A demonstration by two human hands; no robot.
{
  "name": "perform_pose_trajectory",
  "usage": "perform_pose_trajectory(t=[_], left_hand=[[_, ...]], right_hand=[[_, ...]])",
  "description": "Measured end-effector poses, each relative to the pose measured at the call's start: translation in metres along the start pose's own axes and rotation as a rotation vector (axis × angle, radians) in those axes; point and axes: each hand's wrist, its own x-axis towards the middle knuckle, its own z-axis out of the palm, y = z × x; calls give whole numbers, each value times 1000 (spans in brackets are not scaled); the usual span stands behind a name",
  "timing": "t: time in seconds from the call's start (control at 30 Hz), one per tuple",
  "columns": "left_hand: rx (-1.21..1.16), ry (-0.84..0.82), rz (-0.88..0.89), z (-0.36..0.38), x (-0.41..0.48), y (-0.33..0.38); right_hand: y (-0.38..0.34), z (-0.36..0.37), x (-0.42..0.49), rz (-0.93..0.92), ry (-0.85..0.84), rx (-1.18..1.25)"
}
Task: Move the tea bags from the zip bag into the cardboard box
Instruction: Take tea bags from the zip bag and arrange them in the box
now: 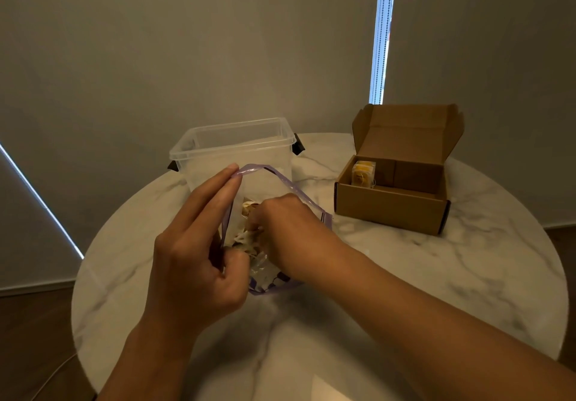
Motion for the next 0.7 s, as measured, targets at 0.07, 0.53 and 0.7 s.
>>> perform_pose_trajectory(t=[0.07,0.53,0.7], left_hand=[[-1,2,0,0,0,0],[30,22,-20,0,0,2],[16,11,-5,2,1,0]], right_hand=[[3,-7,-6,-10,-75,-29],[-10,-9,18,-104,-106,-188],[-8,-3,20,-114,-101,-156]])
